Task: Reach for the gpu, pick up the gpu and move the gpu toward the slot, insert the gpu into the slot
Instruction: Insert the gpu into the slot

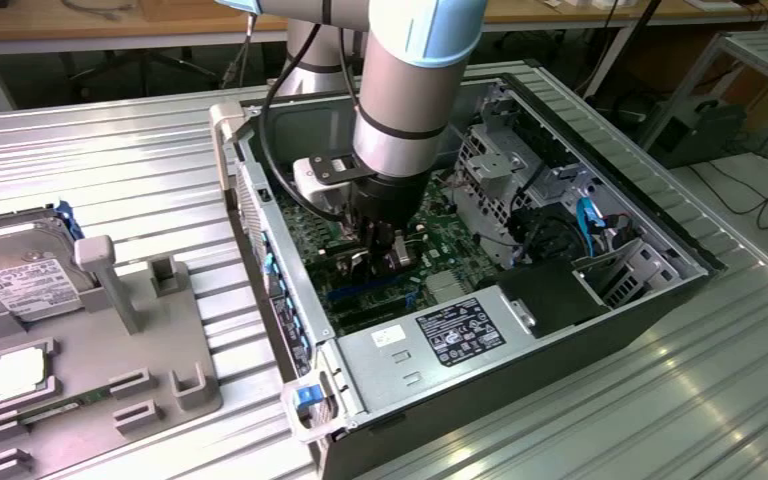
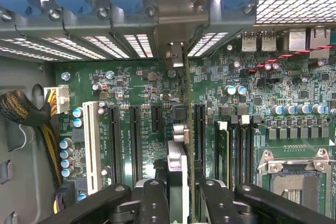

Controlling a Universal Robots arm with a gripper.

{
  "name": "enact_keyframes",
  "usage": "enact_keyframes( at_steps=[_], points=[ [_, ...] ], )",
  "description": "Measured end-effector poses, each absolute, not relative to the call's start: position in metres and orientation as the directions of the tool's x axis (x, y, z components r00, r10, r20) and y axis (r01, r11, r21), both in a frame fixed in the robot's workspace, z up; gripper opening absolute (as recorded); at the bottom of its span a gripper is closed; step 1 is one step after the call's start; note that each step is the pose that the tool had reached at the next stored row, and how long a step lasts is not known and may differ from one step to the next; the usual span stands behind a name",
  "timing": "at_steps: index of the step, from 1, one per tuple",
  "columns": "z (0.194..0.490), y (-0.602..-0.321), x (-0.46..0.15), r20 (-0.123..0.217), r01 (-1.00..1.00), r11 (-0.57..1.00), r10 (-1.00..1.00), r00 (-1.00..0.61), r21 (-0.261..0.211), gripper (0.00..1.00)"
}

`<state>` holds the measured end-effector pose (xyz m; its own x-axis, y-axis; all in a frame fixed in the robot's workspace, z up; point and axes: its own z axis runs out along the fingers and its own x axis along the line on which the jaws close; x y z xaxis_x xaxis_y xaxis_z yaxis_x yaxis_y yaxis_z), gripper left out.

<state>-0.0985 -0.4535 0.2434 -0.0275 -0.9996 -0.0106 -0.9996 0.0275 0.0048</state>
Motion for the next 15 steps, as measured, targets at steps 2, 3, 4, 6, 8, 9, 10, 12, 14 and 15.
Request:
enact_keyframes(
  at_steps=[2, 3, 4, 6, 8, 9, 10, 12, 14, 15],
  points=[
    [0.2434, -0.4534, -0.0984, -0.011, -1.0, 0.027, -1.0, -0.028, 0.005, 0.28],
    [0.2434, -0.4534, -0.0983, -0.011, -1.0, 0.027, -1.0, -0.028, 0.005, 0.28],
    [0.2434, -0.4533, -0.0983, -0.011, -1.0, 0.027, -1.0, -0.027, 0.005, 0.28],
    [0.2434, -0.4531, -0.0981, -0.011, -1.0, 0.028, -1.0, -0.028, 0.005, 0.28],
    [0.2434, -0.4531, -0.0972, -0.011, -1.0, 0.027, -1.0, -0.027, 0.005, 0.28],
    [0.2434, -0.4531, -0.0971, -0.011, -1.0, 0.027, -1.0, -0.028, 0.005, 0.28],
    [0.2434, -0.4531, -0.0971, -0.011, -1.0, 0.028, -1.0, -0.028, 0.005, 0.28],
    [0.2434, -0.4531, -0.0971, -0.011, -1.0, 0.028, -1.0, -0.028, 0.005, 0.28],
    [0.2451, -0.4531, -0.097, -0.01, -1.0, 0.027, -1.0, -0.027, 0.005, 0.28],
    [0.2478, -0.4531, -0.097, -0.011, -1.0, 0.027, -1.0, -0.028, 0.004, 0.28]
  ],
)
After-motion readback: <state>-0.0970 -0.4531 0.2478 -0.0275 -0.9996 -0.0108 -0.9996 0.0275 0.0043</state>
